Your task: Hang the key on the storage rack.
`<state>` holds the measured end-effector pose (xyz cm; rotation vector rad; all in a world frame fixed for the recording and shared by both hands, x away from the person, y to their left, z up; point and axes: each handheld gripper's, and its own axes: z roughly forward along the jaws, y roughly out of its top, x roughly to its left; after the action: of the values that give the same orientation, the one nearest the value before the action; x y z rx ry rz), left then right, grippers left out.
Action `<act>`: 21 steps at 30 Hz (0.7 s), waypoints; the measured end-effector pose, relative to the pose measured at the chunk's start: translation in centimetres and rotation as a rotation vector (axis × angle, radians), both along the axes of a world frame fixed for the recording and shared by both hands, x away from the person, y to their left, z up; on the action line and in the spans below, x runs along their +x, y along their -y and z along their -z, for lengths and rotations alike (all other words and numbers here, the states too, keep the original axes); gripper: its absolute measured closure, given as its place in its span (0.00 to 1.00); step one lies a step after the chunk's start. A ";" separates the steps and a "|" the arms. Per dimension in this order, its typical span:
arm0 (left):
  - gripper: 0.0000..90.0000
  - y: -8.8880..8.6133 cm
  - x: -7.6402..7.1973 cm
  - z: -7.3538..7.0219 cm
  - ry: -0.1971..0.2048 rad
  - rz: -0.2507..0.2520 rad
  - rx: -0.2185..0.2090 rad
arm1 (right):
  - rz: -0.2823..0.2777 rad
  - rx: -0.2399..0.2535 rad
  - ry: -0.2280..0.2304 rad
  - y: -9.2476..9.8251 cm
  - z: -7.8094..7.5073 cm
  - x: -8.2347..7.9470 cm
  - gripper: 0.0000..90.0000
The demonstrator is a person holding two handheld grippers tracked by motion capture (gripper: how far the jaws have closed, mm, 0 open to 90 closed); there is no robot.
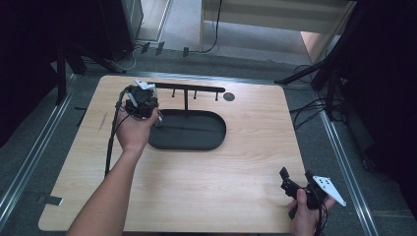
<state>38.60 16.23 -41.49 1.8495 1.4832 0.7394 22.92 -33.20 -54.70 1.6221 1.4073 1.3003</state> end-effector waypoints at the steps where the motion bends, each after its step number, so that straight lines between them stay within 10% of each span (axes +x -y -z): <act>1: 1.00 -0.1 0.1 0.1 -0.001 -0.002 -0.002 | 0.000 0.000 0.000 0.0 0.0 0.0 0.00; 7: 1.00 0.0 0.3 0.6 -0.004 0.015 -0.008 | -0.001 -0.001 -0.001 0.0 0.0 0.0 0.00; 17: 0.45 0.1 -0.7 1.0 0.072 0.075 0.011 | -0.002 0.000 -0.001 0.0 0.0 0.0 0.00; 21: 0.30 -0.6 -1.4 0.9 0.066 0.036 -0.045 | -0.003 -0.003 -0.001 0.0 0.0 0.0 0.00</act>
<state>37.22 16.80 -42.43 1.7962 1.4101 0.7369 22.96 -33.17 -54.70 1.6193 1.4128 1.2985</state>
